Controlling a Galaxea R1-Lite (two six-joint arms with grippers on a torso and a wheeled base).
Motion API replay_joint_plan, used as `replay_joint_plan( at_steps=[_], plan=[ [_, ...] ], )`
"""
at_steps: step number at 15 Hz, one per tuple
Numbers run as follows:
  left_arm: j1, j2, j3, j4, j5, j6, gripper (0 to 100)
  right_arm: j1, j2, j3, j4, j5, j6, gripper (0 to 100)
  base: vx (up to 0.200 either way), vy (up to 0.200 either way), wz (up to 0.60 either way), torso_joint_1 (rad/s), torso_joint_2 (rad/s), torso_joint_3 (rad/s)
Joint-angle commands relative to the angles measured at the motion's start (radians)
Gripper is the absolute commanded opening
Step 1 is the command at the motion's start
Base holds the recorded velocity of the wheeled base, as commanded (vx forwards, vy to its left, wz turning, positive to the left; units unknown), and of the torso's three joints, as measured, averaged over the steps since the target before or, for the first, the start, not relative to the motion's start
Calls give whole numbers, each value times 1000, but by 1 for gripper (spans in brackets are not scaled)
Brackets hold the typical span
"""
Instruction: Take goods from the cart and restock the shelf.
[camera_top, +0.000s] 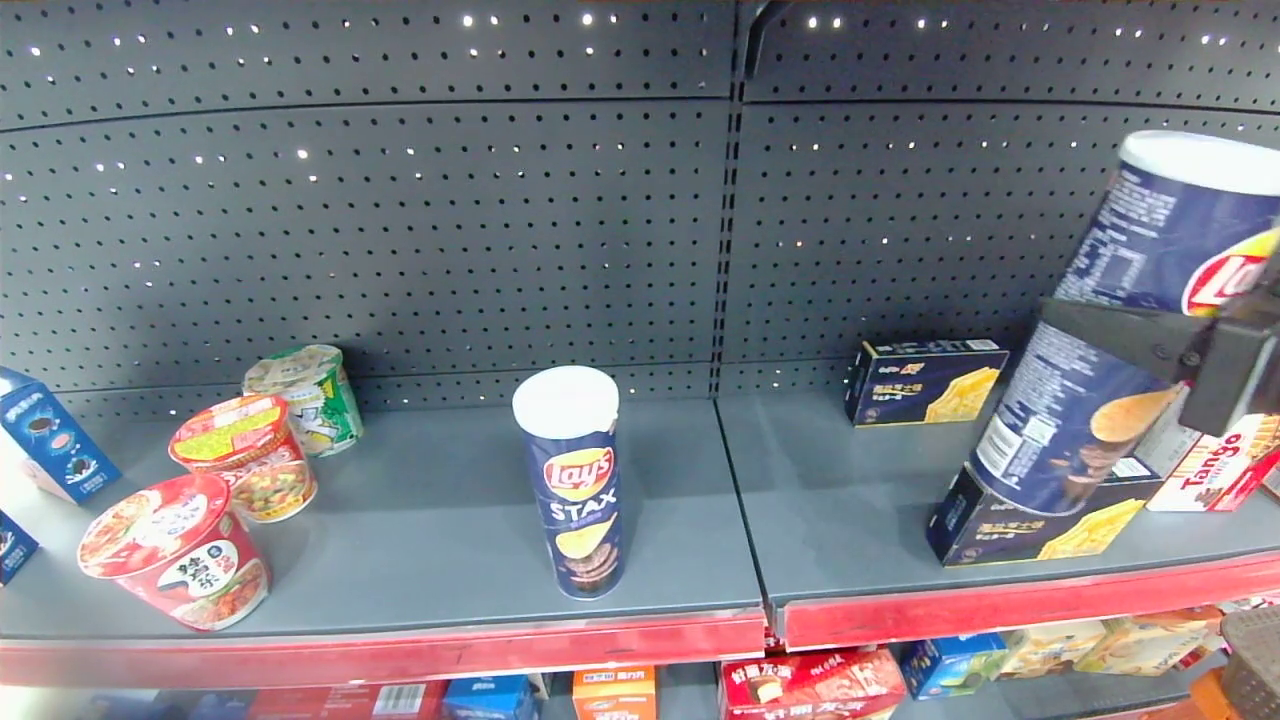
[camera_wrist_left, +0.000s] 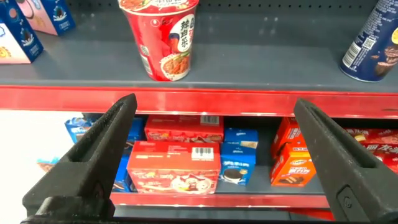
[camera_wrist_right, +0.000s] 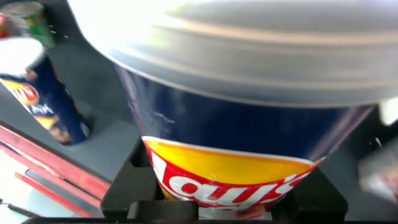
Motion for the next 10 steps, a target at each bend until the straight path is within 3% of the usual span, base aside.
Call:
replay_joint_plan(
  at_steps=[1, 4, 10],
  plan=[
    [0, 5, 0, 0, 0, 0, 100, 80, 167, -108, -22, 3, -26, 0, 0, 0, 0, 0, 0, 0],
    [0, 5, 0, 0, 0, 0, 100, 134, 276, -177, -64, 23, -30, 0, 0, 0, 0, 0, 0, 0],
    [0, 5, 0, 0, 0, 0, 100, 149, 489, -315, -131, 30, -78, 0, 0, 0, 0, 0, 0, 0]
  ],
)
